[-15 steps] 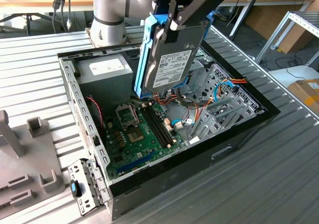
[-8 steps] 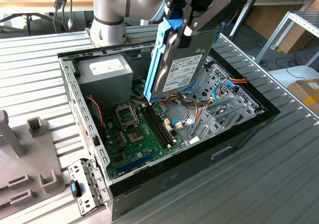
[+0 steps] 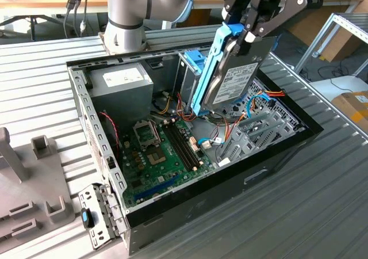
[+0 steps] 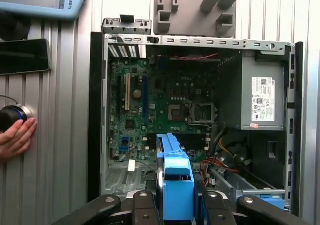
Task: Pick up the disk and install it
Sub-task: 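Pick up the disk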
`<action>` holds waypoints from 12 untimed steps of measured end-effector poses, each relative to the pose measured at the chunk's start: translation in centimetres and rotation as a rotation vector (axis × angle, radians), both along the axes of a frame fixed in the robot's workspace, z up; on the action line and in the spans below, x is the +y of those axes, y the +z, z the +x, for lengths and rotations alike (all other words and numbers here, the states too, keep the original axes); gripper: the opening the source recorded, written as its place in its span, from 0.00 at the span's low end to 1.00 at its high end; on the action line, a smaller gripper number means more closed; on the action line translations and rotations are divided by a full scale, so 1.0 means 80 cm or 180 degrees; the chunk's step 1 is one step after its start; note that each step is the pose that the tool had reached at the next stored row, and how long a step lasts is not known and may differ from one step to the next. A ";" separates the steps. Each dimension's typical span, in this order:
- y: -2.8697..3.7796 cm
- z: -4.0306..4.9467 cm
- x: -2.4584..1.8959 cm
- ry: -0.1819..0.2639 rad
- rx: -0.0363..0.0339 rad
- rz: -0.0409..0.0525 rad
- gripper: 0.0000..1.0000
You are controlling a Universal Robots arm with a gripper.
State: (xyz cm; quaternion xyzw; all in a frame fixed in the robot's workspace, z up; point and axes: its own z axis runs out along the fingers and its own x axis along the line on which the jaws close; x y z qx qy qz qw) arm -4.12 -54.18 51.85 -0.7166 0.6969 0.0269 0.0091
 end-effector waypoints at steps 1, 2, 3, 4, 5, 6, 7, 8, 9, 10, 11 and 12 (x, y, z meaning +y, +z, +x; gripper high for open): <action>-0.0001 0.002 -0.0034 -0.0002 0.0000 0.0000 0.37; 0.0000 0.003 -0.0054 -0.0004 0.0000 -0.0001 0.37; -0.0002 0.004 -0.0074 -0.0006 0.0001 0.0000 0.37; -0.0002 0.005 -0.0119 -0.0013 0.0001 0.0000 0.37; -0.0002 0.006 -0.0169 -0.0025 0.0003 0.0000 0.37; -0.0002 0.007 -0.0198 -0.0033 0.0004 -0.0001 0.37; -0.0002 0.007 -0.0220 -0.0040 0.0005 0.0000 0.37; -0.0003 0.008 -0.0251 -0.0049 0.0006 0.0000 0.37; -0.0003 0.009 -0.0266 -0.0052 0.0008 0.0000 0.37; -0.0004 0.011 -0.0283 -0.0055 0.0009 0.0000 0.37; -0.0005 0.014 -0.0294 -0.0056 0.0010 0.0000 0.37; -0.0006 0.016 -0.0304 -0.0056 0.0011 0.0000 0.37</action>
